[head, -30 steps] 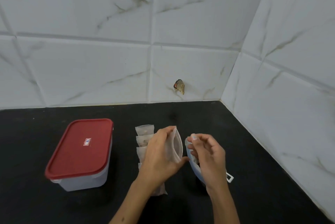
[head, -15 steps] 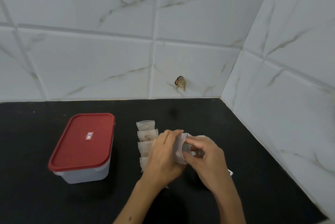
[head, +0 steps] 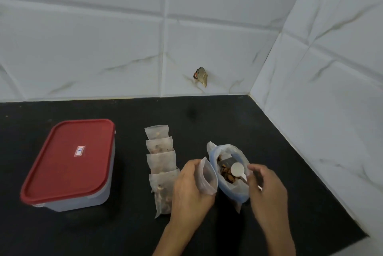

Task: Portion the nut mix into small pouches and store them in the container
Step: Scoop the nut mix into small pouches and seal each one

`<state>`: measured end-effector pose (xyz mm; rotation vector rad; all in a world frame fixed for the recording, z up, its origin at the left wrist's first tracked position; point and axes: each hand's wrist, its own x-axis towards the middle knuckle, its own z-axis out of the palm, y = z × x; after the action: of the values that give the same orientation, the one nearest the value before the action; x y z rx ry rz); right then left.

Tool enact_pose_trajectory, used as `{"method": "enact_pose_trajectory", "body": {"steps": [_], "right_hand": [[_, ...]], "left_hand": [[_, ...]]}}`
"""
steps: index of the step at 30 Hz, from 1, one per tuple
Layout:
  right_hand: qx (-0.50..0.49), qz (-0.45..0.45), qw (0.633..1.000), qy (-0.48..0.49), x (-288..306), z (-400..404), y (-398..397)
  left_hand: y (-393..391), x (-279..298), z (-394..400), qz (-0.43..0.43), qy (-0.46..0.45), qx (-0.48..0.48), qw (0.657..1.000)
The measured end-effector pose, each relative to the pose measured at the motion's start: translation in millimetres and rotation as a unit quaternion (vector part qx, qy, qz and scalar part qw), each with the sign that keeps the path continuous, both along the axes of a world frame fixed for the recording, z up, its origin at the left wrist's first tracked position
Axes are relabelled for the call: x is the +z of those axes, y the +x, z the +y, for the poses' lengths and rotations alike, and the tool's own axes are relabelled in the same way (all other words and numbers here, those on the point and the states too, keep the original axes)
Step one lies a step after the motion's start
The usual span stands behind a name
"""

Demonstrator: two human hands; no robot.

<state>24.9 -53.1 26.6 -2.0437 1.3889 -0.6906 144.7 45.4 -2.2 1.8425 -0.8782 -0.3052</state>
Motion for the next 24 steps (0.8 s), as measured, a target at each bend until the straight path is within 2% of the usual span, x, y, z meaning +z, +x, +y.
{"method": "enact_pose_trajectory", "body": {"steps": [3, 6, 10, 15, 19, 24], "right_hand": [[-0.041, 0.114, 0.992, 0.032, -5, -17, 2], [-0.027, 0.186, 0.978, 0.088, -6, -29, 3], [-0.023, 0.215, 0.967, 0.135, -7, -40, 3], [-0.004, 0.239, 0.963, 0.123, -6, -46, -2], [0.008, 0.201, 0.975, 0.095, -1, -54, -7], [0.012, 0.077, 0.963, 0.257, -14, -67, -13]], "left_hand": [[-4, -2, -9, 0.050, 0.007, 0.027, 0.998], [-8, -3, -19, 0.072, 0.043, 0.024, 0.996], [-12, -8, -30, 0.091, 0.063, 0.054, 0.992], [-18, -12, -40, 0.151, 0.097, 0.069, 0.981], [-20, -14, -47, 0.215, 0.109, 0.097, 0.966], [-25, -20, -51, 0.315, 0.106, 0.126, 0.935]]}}
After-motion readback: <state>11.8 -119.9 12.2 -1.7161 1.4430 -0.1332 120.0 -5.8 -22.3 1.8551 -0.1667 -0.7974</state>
